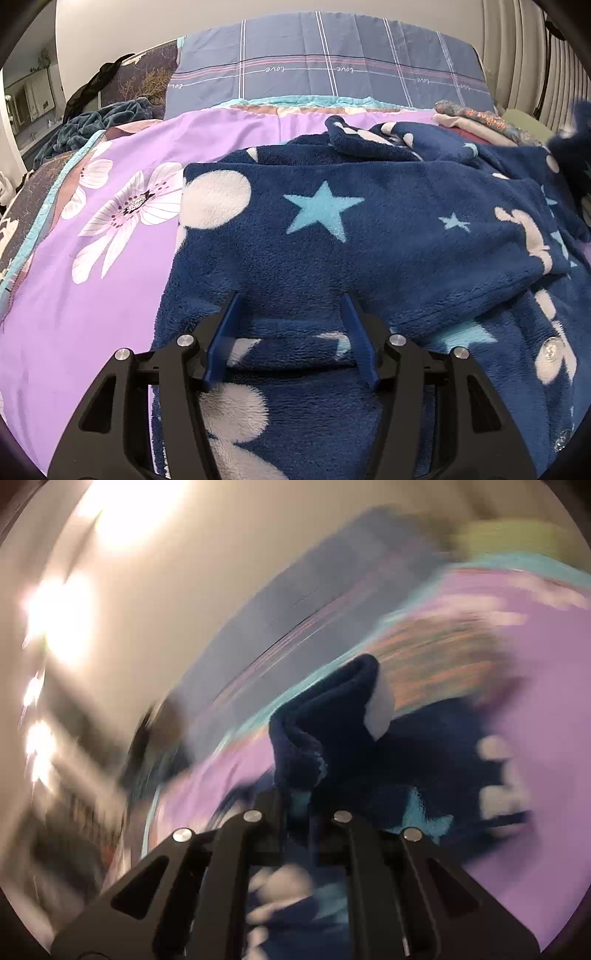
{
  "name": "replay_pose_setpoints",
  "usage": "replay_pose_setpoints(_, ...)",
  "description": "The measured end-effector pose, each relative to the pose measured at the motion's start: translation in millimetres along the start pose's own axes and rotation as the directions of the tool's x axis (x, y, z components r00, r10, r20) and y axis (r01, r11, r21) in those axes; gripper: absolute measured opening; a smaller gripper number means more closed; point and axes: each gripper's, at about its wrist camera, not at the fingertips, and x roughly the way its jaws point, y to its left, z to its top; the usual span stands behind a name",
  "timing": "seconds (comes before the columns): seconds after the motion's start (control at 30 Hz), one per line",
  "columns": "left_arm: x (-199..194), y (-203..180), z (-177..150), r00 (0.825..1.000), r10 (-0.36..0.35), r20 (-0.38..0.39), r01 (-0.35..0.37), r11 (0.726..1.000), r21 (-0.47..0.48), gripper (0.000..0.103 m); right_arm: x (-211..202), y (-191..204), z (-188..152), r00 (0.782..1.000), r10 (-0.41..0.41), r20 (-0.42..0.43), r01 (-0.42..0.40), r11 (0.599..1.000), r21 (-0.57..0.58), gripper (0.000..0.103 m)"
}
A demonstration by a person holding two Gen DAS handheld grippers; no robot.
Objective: Fold small clothes
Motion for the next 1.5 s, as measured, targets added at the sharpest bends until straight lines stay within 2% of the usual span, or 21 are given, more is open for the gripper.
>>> replay_pose_setpoints(0.1,-1.4,3.7,-1.0,0.999,-0.031,0.006,0.031,0.999,-0.016,0.061,60.9,43.7,-44.1,0.981,0.069,-0.182,-0.085,0.993,-0.086,0.010)
replay_pose_setpoints(0.2,-3.1,9.0,-1.2,0.997,-0.079,0.016,0.080,0.996,-0.044,0.064,99.6,53.3,-80.3,0.947,0.042,-0.320,-0.080,0.991,-0.105,0.010)
replay_pose_setpoints(0.27,-4.7,12.9,-0.8,0.994,-0.110,0.025,0.112,0.991,-0.069,0.064,109.7,52.4,-96.5,0.937,0.001,-0.349,-0.052,0.989,-0.138,0.010)
replay_pose_setpoints(0.37,-14.7,16.0,3.8,0.986,-0.161,0.049,0.166,0.979,-0.119,0.064,108.4,49.4,-104.3,0.944,0.000,-0.329,-0.055,0.986,-0.157,0.010)
replay_pose_setpoints(0.4,-21.0,15.1,6.6,0.969,-0.237,0.069,0.245,0.957,-0.156,0.064,107.4,48.1,-103.9,0.947,0.003,-0.321,-0.058,0.985,-0.162,0.010)
replay_pose_setpoints(0.43,-25.3,12.8,9.8,0.943,-0.322,0.083,0.332,0.925,-0.186,0.064,107.5,48.6,-105.8,0.949,0.001,-0.315,-0.058,0.984,-0.170,0.010)
replay_pose_setpoints(0.47,-28.6,6.9,15.8,0.904,-0.418,0.087,0.427,0.880,-0.209,0.066,106.5,48.1,-109.5,0.950,-0.002,-0.311,-0.056,0.983,-0.177,0.011)
replay_pose_setpoints(0.5,-29.5,0.0,20.9,0.883,-0.463,0.081,0.469,0.857,-0.213,0.072,105.8,48.7,-114.5,0.953,-0.007,-0.302,-0.053,0.981,-0.189,0.011)
replay_pose_setpoints(0.6,-23.3,-26.7,36.5,0.846,-0.530,0.051,0.529,0.824,-0.202,0.080,108.3,45.0,-115.2,0.961,-0.020,-0.277,-0.047,0.971,-0.234,0.012)
replay_pose_setpoints(0.77,12.0,-61.3,52.4,0.779,-0.627,-0.017,0.604,0.758,-0.246,0.080,100.9,48.5,-119.3,0.963,-0.009,-0.271,-0.063,0.965,-0.254,0.018)
replay_pose_setpoints(0.8,24.6,-68.4,54.2,0.774,-0.632,-0.044,0.599,0.752,-0.275,0.080,100.8,48.2,-119.0,0.962,-0.006,-0.272,-0.065,0.966,-0.252,0.018)
replay_pose_setpoints(0.83,31.5,-74.5,55.1,0.779,-0.625,-0.061,0.585,0.758,-0.288,0.079,100.3,47.4,-118.7,0.962,-0.002,-0.273,-0.068,0.966,-0.248,0.018)
replay_pose_setpoints(0.87,36.8,-77.1,55.7,0.784,-0.617,-0.069,0.575,0.764,-0.292,0.059,99.1,46.1,-118.2,0.962,0.003,-0.275,-0.072,0.967,-0.242,0.018)
replay_pose_setpoints(0.9,40.4,-82.9,57.3,0.793,-0.605,-0.074,0.566,0.776,-0.278,0.030,97.4,45.1,-117.7,0.961,0.005,-0.278,-0.074,0.968,-0.239,0.020)
replay_pose_setpoints(0.97,42.0,-86.4,63.7,0.797,-0.599,-0.081,0.558,0.781,-0.281,0.012,89.9,45.4,-116.3,0.956,0.018,-0.292,-0.091,0.967,-0.239,0.033)
replay_pose_setpoints(1.03,32.0,-82.2,74.4,0.797,-0.601,-0.055,0.566,0.776,-0.277,0.010,75.2,46.1,-114.6,0.955,0.046,-0.294,-0.126,0.958,-0.258,0.057)
replay_pose_setpoints(1.1,13.0,-74.4,87.1,0.812,-0.584,-0.015,0.567,0.793,-0.223,0.010,55.8,42.3,-112.0,0.961,0.056,-0.271,-0.139,0.945,-0.296,0.058)
replay_pose_setpoints(1.17,-10.3,-72.1,102.2,0.827,-0.561,0.027,0.558,0.814,-0.161,0.010,43.9,27.1,-109.3,0.967,0.028,-0.252,-0.102,0.953,-0.286,0.058)
replay_pose_setpoints(1.33,-53.2,-64.8,119.8,0.860,-0.499,0.110,0.507,0.860,-0.061,0.010,38.5,-22.7,-101.9,0.975,-0.049,-0.215,0.026,0.994,-0.109,0.034)
replay_pose_setpoints(1.4,-63.4,-57.3,123.2,0.868,-0.477,0.134,0.487,0.872,-0.048,0.010,38.1,-31.1,-98.6,0.977,-0.043,-0.208,0.030,0.997,-0.066,0.030)
replay_pose_setpoints(1.5,-78.4,-36.3,122.1,0.877,-0.451,0.163,0.463,0.885,-0.042,0.010,37.0,-27.0,-99.4,0.980,-0.050,-0.194,0.032,0.995,-0.095,0.030)
